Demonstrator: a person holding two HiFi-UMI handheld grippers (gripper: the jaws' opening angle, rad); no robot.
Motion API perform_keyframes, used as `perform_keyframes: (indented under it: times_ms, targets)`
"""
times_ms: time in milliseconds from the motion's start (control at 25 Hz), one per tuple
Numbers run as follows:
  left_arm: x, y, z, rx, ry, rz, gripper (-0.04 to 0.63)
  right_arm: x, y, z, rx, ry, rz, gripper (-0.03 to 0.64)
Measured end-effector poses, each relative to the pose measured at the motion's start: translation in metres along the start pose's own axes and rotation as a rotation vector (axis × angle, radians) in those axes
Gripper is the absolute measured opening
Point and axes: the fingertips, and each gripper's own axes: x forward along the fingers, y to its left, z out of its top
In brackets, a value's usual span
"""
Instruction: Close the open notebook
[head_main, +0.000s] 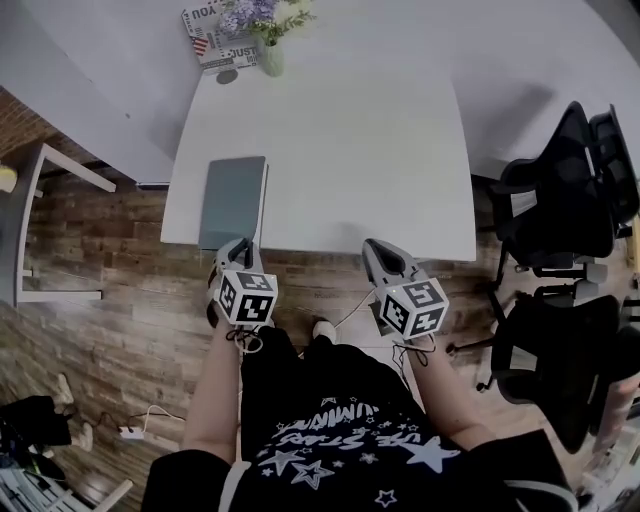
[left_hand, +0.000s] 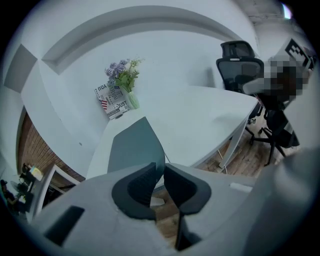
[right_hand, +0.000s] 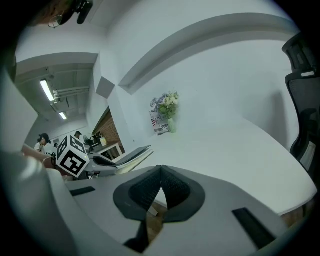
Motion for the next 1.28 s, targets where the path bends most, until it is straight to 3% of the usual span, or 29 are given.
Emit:
perform_keyframes:
  times_ms: [200, 320, 360, 440, 600, 760, 960, 1280]
  targets:
    - [0.008, -0.01, -0.005, 0.004, 0.045, 0.004, 0.088, 0.002, -0.004, -0.006, 0.018, 0.011, 0.017, 0.003]
    - [0.012, -0.023, -0.009, 0.011, 0.06, -0.047, 0.145, 0.007, -0.003, -0.007, 0.023, 0.009, 0.028, 0.003]
    - [0.011, -0.027, -0.01, 0.007, 0.061, -0.061, 0.191, 0.008, -0.003, -0.007, 0.022, 0.009, 0.032, 0.003]
    - [0.006, -0.032, -0.01, -0.014, 0.047, -0.07, 0.243, 0.01, 0.0, -0.007, 0.016, 0.012, 0.042, 0.003]
    - [-0.021, -0.035, -0.007, -0.101, -0.015, -0.069, 0.265, 0.014, 0.012, -0.001, -0.012, 0.008, 0.068, 0.003]
    - [-0.059, -0.037, -0.014, -0.219, -0.085, -0.067, 0.265, 0.016, 0.031, 0.006, -0.038, -0.009, 0.098, 0.003]
    - [-0.103, -0.043, -0.039, -0.314, -0.132, -0.032, 0.264, 0.008, 0.063, 0.01, -0.079, -0.027, 0.156, 0.003]
    - [-0.2, -0.051, -0.092, -0.44, -0.219, 0.082, 0.082, -0.033, 0.128, -0.003, -0.161, -0.061, 0.249, 0.002]
